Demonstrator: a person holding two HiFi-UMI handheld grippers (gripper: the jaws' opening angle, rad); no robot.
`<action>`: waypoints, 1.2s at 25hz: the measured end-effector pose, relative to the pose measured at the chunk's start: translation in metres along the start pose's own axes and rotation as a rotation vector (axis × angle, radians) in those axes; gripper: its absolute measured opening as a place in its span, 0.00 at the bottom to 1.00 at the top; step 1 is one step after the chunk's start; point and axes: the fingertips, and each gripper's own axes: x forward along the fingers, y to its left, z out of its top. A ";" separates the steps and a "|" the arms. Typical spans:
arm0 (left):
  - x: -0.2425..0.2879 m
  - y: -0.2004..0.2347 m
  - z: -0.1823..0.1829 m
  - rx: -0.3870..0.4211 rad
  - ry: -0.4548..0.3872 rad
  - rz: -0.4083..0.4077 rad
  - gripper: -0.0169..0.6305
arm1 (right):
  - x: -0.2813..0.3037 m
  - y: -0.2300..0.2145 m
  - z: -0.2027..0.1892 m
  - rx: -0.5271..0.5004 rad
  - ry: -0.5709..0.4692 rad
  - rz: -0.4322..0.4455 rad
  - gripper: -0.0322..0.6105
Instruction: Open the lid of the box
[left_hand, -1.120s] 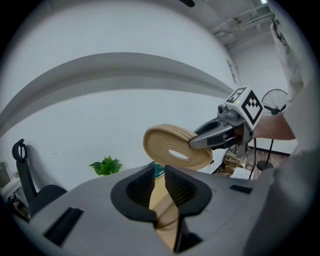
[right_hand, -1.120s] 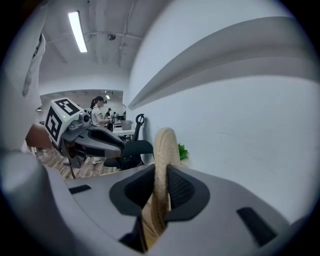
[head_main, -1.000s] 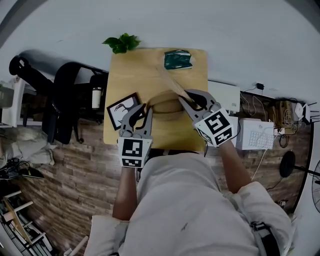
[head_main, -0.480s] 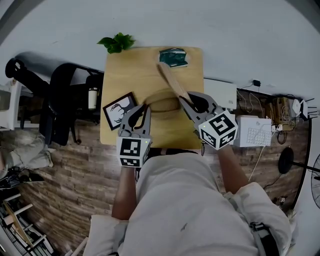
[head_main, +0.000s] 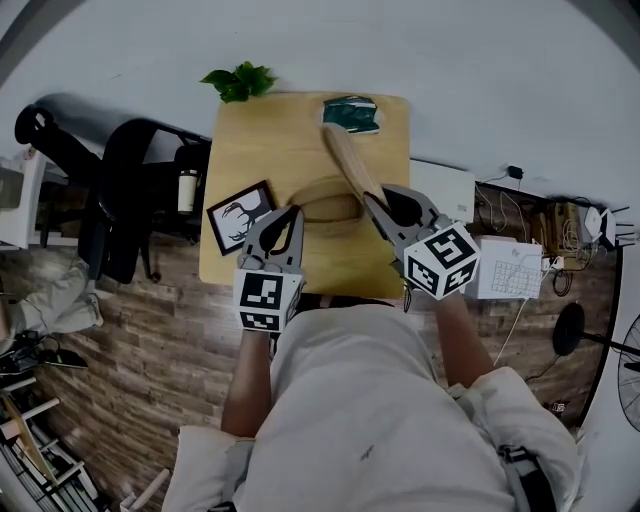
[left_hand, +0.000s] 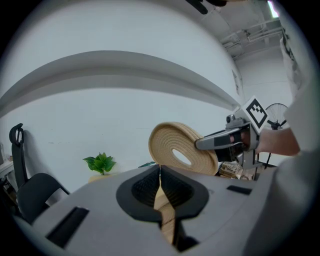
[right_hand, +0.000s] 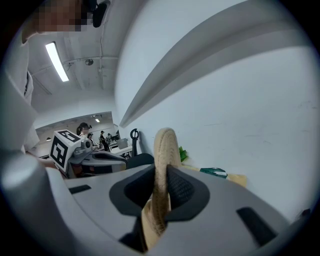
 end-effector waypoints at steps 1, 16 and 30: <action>0.000 0.000 0.000 -0.001 0.001 -0.001 0.04 | 0.000 0.000 -0.001 0.004 0.000 0.000 0.14; -0.004 0.000 -0.001 -0.034 -0.007 -0.011 0.04 | 0.005 0.005 -0.004 -0.016 0.004 -0.017 0.14; -0.004 0.003 -0.002 -0.044 -0.006 -0.005 0.04 | 0.009 0.001 -0.004 -0.038 0.015 -0.020 0.14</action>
